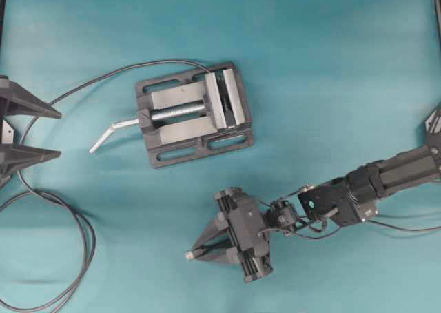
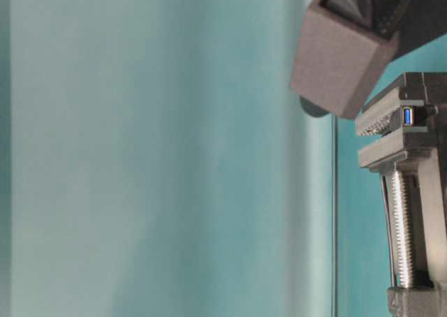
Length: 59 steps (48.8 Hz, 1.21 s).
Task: Insert the USB cable into the fixed female connector.
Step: 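Rotate the right gripper holding the black USB plug toward the vise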
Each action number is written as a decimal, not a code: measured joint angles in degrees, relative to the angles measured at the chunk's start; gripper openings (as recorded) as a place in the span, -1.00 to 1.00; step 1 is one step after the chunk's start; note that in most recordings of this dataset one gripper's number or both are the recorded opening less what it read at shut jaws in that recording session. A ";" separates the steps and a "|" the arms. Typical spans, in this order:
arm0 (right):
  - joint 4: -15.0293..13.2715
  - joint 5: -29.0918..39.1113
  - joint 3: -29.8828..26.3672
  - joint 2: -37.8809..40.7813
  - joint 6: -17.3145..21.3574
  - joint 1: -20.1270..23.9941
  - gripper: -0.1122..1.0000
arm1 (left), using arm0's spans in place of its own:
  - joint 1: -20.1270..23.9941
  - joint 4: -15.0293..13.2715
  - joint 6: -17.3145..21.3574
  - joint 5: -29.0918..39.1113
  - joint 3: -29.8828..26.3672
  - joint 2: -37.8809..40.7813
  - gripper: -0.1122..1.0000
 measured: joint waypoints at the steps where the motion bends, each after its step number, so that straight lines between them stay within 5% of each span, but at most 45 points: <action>1: 0.00 0.00 0.09 0.09 -0.09 0.00 -0.27 | 0.00 0.00 -0.09 0.00 0.00 -0.26 0.99; 6: 0.00 0.09 0.00 0.35 -0.09 0.00 -0.41 | 0.00 0.00 -0.09 0.00 -0.09 -1.93 0.99; 41: 0.18 1.05 3.69 -4.31 -0.44 0.09 -0.41 | 0.00 -0.97 -0.09 -7.65 3.25 -7.47 0.99; 59: 8.79 4.04 10.90 -13.27 -0.44 0.00 -0.41 | 0.00 -1.05 -0.09 -11.69 5.71 -8.70 0.99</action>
